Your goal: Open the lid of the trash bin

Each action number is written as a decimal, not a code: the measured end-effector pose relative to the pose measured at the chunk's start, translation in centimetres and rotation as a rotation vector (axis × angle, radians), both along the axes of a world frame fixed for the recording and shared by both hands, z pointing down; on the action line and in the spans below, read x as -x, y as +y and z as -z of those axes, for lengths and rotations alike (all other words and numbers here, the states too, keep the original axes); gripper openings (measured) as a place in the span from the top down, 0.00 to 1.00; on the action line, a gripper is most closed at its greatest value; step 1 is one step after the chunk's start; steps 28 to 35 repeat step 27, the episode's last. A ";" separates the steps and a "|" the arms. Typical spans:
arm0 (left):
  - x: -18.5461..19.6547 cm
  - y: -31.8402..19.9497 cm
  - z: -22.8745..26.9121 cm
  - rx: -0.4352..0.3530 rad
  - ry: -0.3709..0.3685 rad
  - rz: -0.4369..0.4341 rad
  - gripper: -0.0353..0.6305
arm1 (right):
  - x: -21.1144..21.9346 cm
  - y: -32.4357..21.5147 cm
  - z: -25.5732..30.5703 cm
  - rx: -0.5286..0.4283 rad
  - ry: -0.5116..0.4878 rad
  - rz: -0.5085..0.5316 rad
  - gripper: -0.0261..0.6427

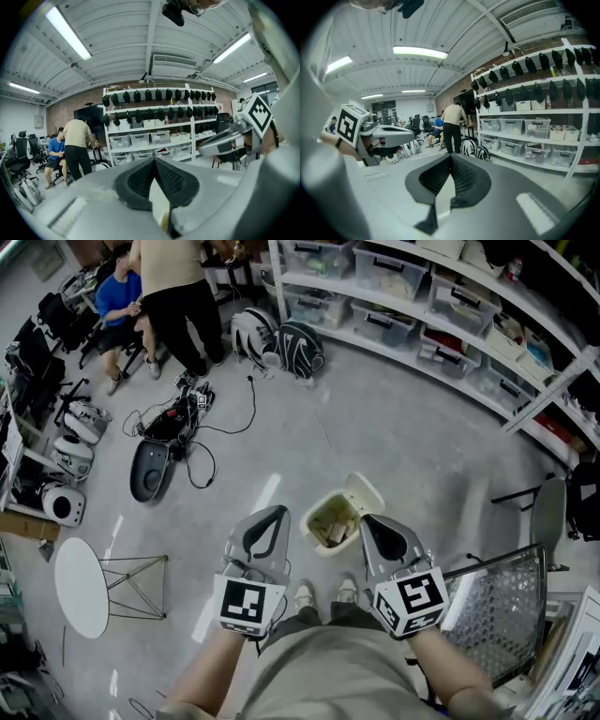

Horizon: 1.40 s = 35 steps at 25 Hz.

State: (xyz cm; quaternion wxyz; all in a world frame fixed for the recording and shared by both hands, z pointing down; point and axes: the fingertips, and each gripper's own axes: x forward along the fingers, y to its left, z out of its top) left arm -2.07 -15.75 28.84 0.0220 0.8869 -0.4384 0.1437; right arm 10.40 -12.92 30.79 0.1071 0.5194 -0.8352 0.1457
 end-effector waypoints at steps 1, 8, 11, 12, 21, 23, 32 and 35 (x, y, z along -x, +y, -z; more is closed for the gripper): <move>-0.3 0.4 0.8 -0.002 0.017 0.003 0.94 | 0.1 0.4 0.7 -0.009 -0.001 0.014 0.96; -1.9 1.9 3.4 -0.034 0.023 -0.007 0.94 | -0.3 2.0 3.3 -0.057 0.013 0.074 0.96; -2.0 1.9 3.7 -0.034 0.020 -0.005 0.94 | -0.6 1.8 3.7 -0.064 0.013 0.076 0.96; -2.1 1.9 3.7 -0.034 0.020 -0.004 0.94 | -0.7 1.7 3.8 -0.067 0.013 0.076 0.96; -2.1 1.1 3.9 -0.029 0.011 0.001 0.94 | -1.8 0.6 4.0 -0.071 0.025 0.058 0.96; -2.2 0.9 3.9 -0.030 0.011 -0.002 0.94 | -1.9 0.4 3.9 -0.069 0.027 0.056 0.96; -2.4 0.7 3.7 -0.035 0.004 -0.013 0.94 | -2.1 0.2 3.6 -0.066 0.033 0.052 0.96; -2.4 0.7 3.7 -0.035 0.004 -0.013 0.94 | -2.1 0.2 3.6 -0.066 0.033 0.052 0.96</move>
